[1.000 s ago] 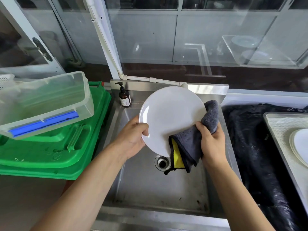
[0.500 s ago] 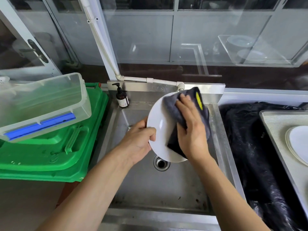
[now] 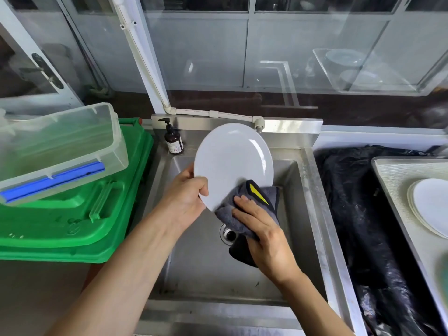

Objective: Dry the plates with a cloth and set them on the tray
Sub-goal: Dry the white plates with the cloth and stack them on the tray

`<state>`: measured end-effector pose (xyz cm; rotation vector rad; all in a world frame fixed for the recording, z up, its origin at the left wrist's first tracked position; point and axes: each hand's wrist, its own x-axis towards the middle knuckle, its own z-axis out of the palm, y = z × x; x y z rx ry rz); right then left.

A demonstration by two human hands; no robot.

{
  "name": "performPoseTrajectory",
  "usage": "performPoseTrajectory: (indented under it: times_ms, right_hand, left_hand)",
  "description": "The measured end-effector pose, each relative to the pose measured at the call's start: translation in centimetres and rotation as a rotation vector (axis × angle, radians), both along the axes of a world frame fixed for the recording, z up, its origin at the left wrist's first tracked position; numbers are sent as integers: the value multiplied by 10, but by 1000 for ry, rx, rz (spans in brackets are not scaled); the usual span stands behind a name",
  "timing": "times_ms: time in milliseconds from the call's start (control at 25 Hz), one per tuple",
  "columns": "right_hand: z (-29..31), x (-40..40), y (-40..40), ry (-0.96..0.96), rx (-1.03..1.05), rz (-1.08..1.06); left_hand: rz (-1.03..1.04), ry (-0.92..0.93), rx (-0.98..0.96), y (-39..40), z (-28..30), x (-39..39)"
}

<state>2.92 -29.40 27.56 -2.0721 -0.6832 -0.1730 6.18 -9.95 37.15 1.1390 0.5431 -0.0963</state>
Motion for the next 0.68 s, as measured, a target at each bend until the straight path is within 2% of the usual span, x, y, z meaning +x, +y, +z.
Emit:
performPoseTrajectory:
  times_ms: [200, 440, 600, 680]
  right_hand:
    - [-17, 19, -35, 131, 47, -319]
    - [-26, 32, -92, 266, 73, -765]
    - [-49, 24, -141, 262, -83, -924]
    - [-70, 19, -159, 342, -221, -932]
  left_hand:
    - [-33, 60, 27, -22, -4, 1]
    - [-48, 117, -52, -51, -20, 2]
    - [-108, 129, -65, -70, -33, 4]
    - [-139, 133, -79, -83, -39, 4]
